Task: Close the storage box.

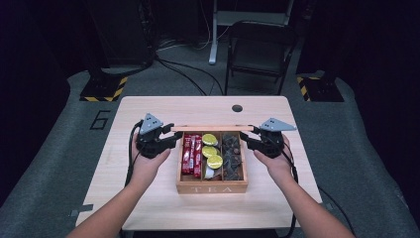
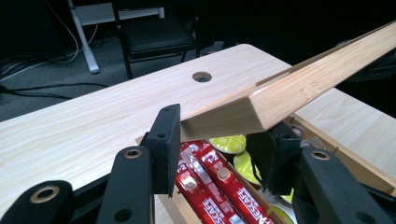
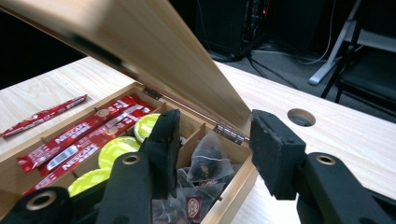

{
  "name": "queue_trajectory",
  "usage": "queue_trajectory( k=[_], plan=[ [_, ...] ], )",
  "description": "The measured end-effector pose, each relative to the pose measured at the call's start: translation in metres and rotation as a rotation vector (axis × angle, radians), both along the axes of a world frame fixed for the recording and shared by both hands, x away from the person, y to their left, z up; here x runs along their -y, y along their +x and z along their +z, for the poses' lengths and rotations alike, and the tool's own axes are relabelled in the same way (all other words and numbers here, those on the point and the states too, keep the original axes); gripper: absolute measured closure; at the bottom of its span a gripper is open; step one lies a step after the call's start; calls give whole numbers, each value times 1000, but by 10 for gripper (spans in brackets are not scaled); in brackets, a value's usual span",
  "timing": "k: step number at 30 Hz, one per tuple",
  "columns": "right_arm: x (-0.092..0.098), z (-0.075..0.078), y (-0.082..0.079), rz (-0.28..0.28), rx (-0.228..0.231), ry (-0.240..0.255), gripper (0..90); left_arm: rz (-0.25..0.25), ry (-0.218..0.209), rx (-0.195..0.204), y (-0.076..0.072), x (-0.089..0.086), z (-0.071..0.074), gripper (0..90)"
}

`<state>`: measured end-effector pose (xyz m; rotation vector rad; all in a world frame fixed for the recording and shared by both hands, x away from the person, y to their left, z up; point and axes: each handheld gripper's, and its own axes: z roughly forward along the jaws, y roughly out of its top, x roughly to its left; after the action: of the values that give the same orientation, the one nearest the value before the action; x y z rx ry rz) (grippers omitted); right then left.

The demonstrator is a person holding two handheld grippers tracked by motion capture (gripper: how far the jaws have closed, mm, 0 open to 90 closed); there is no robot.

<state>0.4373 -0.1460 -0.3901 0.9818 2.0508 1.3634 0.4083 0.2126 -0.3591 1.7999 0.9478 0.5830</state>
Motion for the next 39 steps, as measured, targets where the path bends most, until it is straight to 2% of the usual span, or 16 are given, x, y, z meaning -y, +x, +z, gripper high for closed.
queue_trajectory(
  k=[6,12,14,17,18,19,21,28,30,35,36,39],
  plan=[
    [0,7,-15,17,46,-16,520,-13,4,3,-6,-1,-6,542],
    [1,10,-29,33,31,-2,515,-30,16,-6,-15,-2,-15,534],
    [1,9,-32,33,29,-16,513,-34,14,-5,-17,-3,-19,531],
    [1,5,-37,46,46,-39,511,-42,-2,-21,-19,-4,-24,521],
    [1,4,-39,42,38,-32,509,-50,6,-29,-21,-5,-25,519],
    [2,3,-40,43,37,-34,509,-44,5,-17,-22,-4,-27,519],
    [2,1,-43,45,28,-27,509,-51,13,-17,-23,-4,-30,517],
    [4,-6,-51,57,14,-29,504,-59,4,-31,-30,-6,-42,501],
    [5,-12,-56,61,9,-44,501,-67,1,-45,-34,-6,-50,495],
    [6,-22,-64,69,-1,-62,498,-72,6,-50,-41,-6,-63,492],
    [6,-29,-68,72,-5,-69,498,-77,17,-56,-43,-6,-69,490],
    [6,-37,-72,78,-7,-83,498,-79,30,-67,-46,-6,-76,490]
  ],
)
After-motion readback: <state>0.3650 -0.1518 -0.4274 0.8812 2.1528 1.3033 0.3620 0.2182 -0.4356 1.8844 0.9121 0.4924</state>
